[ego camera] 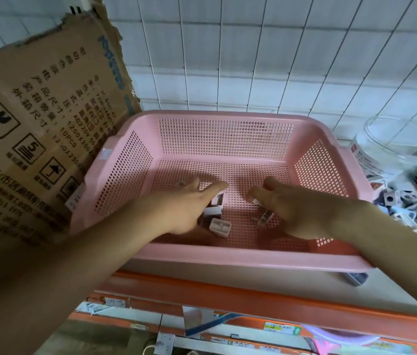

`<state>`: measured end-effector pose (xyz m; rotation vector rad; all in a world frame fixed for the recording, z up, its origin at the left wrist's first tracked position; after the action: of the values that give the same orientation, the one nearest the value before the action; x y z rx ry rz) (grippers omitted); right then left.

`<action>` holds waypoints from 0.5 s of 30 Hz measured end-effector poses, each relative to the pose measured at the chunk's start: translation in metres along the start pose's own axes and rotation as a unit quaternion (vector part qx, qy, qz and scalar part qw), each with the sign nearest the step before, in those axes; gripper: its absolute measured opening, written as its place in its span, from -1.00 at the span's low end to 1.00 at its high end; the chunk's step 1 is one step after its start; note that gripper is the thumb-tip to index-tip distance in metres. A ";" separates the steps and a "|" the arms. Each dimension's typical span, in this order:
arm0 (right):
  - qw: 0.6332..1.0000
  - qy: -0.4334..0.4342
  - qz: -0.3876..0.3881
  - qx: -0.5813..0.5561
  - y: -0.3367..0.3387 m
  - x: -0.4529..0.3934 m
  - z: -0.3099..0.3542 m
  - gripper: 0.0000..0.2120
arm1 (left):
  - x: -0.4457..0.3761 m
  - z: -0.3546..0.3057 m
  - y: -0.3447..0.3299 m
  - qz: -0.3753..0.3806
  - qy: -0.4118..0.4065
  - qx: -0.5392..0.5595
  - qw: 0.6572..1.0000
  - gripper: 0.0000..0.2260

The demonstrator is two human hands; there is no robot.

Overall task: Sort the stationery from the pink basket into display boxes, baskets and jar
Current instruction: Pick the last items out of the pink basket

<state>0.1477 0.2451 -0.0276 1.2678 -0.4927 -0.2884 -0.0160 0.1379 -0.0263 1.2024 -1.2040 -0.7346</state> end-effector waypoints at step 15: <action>1.000 -0.014 -0.011 -0.005 0.003 -0.002 0.002 -0.81 | -0.005 -0.020 0.001 0.030 -0.086 -0.012 0.996 -0.81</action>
<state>0.1445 0.2455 -0.0250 1.2612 -0.5006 -0.3279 0.0020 0.1489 -0.0257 1.0958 -1.3646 -0.8184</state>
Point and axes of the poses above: each hand's wrist, its own x-axis away from the middle knuckle, its own y-axis out of the back of the hand, z = x × y, the point moved 1 cm from there along -x, towards the middle knuckle, and after that the axes turned 14 degrees about -z, right-handed, at the moved point
